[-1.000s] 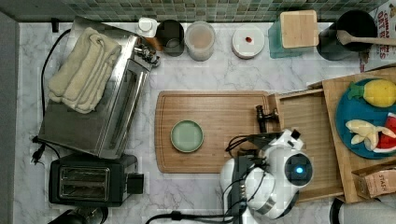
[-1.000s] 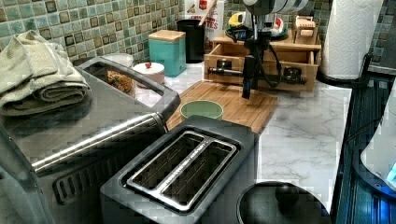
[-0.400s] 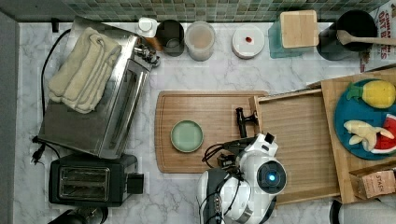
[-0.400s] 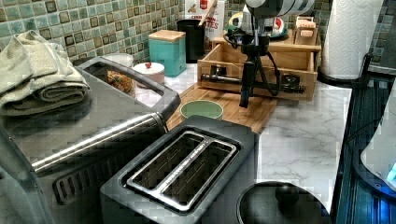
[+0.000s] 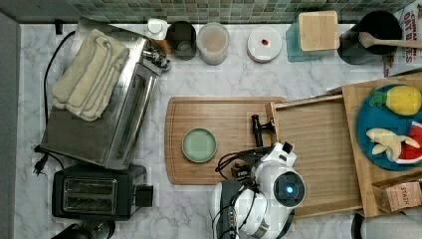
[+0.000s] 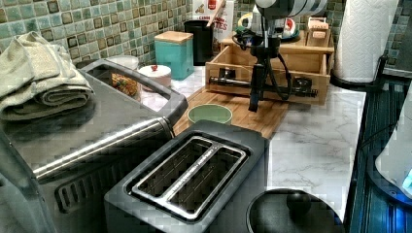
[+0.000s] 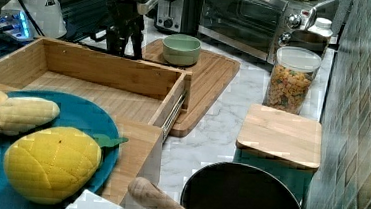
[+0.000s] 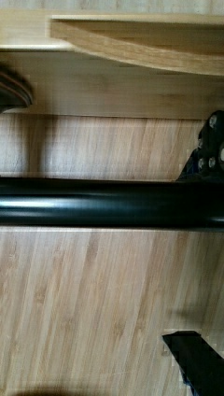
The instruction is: Open the drawer.
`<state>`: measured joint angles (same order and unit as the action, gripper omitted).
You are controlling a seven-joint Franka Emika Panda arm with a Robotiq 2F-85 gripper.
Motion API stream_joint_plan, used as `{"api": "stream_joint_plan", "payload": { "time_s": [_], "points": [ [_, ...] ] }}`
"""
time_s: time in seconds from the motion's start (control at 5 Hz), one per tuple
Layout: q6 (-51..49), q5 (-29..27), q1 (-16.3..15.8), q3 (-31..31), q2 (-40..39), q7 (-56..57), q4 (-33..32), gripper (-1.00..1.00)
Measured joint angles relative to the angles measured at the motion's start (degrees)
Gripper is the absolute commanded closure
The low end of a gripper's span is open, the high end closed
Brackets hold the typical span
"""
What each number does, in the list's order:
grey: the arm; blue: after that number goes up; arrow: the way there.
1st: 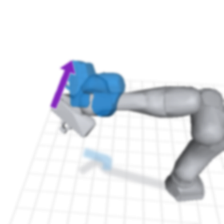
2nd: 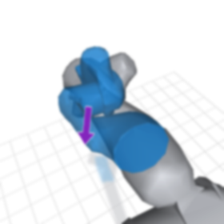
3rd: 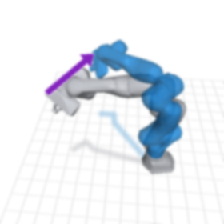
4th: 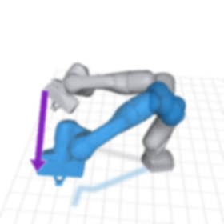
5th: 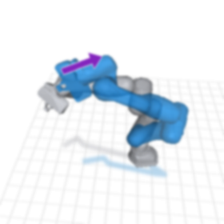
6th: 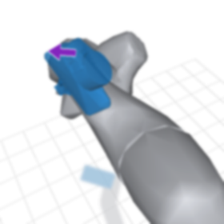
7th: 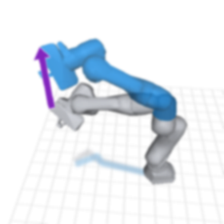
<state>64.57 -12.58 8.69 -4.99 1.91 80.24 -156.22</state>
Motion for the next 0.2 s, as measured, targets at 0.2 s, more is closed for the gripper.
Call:
{"api": "stream_joint_plan", "payload": {
  "time_s": [0.2],
  "points": [
    [0.06, -0.08, 0.01, 0.00, -0.02, 0.00, 0.00, -1.00]
  ]
}}
